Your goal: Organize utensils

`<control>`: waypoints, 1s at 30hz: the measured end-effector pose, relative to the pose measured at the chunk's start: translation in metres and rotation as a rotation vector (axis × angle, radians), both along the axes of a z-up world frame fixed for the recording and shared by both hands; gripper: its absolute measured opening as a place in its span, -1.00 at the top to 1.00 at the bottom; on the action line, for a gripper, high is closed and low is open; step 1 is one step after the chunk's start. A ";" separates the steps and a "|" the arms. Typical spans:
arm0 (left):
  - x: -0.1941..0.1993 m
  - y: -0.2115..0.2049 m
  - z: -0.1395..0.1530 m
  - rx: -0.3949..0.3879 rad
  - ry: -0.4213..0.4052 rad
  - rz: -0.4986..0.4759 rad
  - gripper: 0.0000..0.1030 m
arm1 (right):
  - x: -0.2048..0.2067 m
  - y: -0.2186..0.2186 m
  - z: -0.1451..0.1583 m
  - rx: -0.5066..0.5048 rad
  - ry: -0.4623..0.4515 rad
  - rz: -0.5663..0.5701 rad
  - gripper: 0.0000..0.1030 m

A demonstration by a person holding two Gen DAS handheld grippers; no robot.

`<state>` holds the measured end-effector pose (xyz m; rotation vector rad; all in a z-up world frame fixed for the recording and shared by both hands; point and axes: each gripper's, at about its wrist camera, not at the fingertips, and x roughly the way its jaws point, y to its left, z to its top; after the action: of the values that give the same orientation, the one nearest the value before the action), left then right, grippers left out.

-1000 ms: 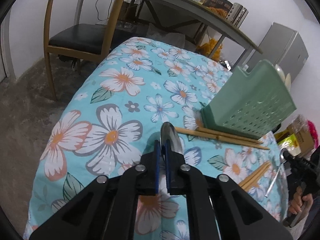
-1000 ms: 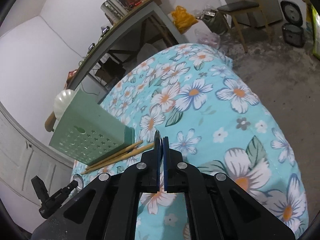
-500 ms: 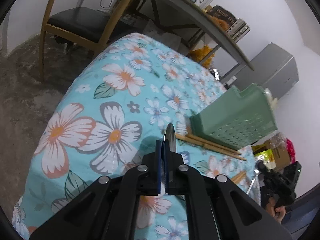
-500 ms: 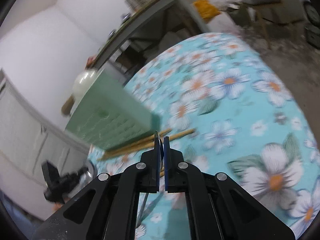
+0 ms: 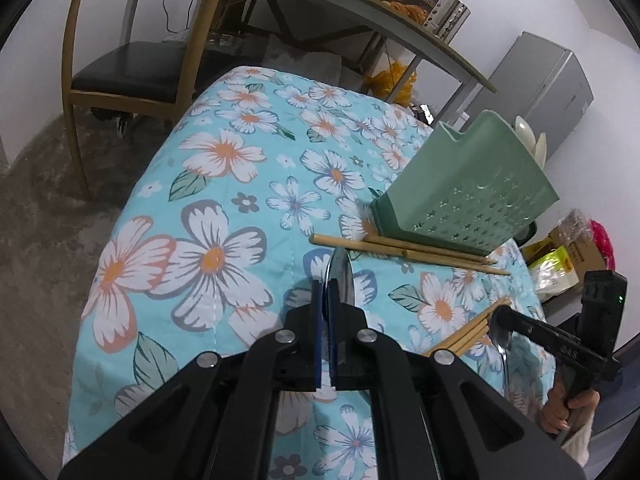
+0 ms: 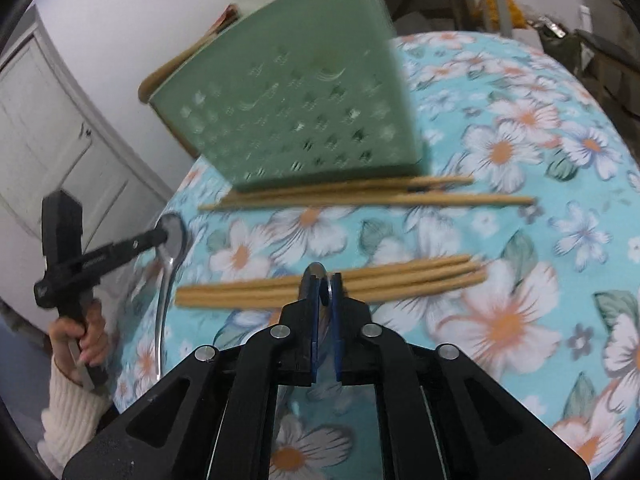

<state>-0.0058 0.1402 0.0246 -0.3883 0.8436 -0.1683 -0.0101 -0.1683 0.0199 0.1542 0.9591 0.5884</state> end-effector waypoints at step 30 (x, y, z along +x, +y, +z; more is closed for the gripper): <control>0.013 0.036 -0.025 -0.350 0.061 0.078 0.20 | -0.004 -0.015 -0.011 0.155 0.131 0.014 0.52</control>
<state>0.0073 0.1760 -0.0004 -0.7567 0.8582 -0.2331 -0.0136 -0.1829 0.0086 0.3273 1.0415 0.6721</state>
